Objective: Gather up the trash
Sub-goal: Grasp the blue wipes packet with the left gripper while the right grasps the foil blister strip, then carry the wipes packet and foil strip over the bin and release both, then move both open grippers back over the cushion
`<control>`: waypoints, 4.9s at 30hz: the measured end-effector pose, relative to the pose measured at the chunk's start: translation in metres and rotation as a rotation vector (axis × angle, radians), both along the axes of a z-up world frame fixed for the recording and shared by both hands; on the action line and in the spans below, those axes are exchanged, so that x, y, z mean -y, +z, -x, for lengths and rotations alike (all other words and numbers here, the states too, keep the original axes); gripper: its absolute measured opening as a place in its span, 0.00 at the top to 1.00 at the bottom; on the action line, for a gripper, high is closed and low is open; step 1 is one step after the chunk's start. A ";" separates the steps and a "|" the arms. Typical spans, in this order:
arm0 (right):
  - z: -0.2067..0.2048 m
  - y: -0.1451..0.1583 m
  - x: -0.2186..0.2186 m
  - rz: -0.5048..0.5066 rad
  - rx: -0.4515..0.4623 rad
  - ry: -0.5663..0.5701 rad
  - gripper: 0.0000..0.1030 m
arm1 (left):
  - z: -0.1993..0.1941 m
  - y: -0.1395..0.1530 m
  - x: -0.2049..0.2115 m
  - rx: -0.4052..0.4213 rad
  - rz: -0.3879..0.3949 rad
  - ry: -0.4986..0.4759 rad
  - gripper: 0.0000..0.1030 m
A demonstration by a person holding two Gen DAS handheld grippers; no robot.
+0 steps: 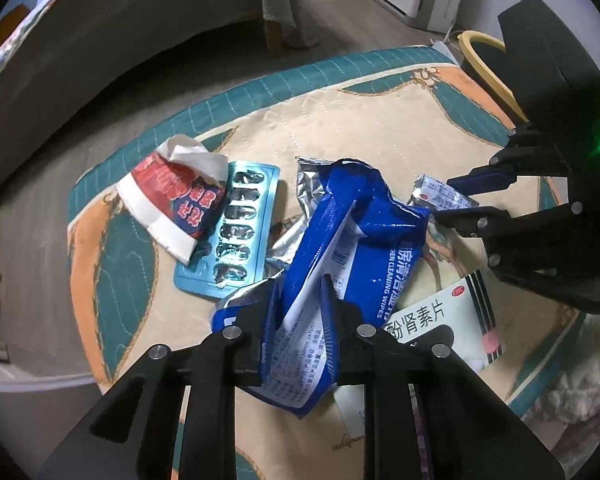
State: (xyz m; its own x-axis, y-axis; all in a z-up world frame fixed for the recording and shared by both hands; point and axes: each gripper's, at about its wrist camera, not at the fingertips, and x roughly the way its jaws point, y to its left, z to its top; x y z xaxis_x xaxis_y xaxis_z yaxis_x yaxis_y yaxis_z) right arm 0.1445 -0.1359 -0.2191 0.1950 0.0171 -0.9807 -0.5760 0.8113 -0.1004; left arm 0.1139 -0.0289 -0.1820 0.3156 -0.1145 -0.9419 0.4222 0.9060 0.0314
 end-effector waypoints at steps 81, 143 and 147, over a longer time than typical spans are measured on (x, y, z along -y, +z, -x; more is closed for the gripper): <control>-0.020 0.143 0.316 -0.274 0.499 -0.747 0.77 | -0.047 0.116 0.216 0.423 0.255 -0.140 0.90; 0.010 0.143 0.187 -0.219 0.379 -0.568 0.05 | 0.046 0.110 0.052 0.388 0.177 0.085 0.10; 0.009 0.138 0.161 -0.220 0.353 -0.554 0.05 | 0.064 0.092 0.031 0.335 0.150 0.102 0.10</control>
State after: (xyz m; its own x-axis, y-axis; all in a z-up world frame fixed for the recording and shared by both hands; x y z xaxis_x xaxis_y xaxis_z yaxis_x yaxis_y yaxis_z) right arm 0.1356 -0.2969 -0.0813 0.5390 0.0138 -0.8422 -0.0343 0.9994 -0.0055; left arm 0.0495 -0.0602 -0.0903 0.6203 -0.1947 -0.7598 0.3179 0.9480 0.0166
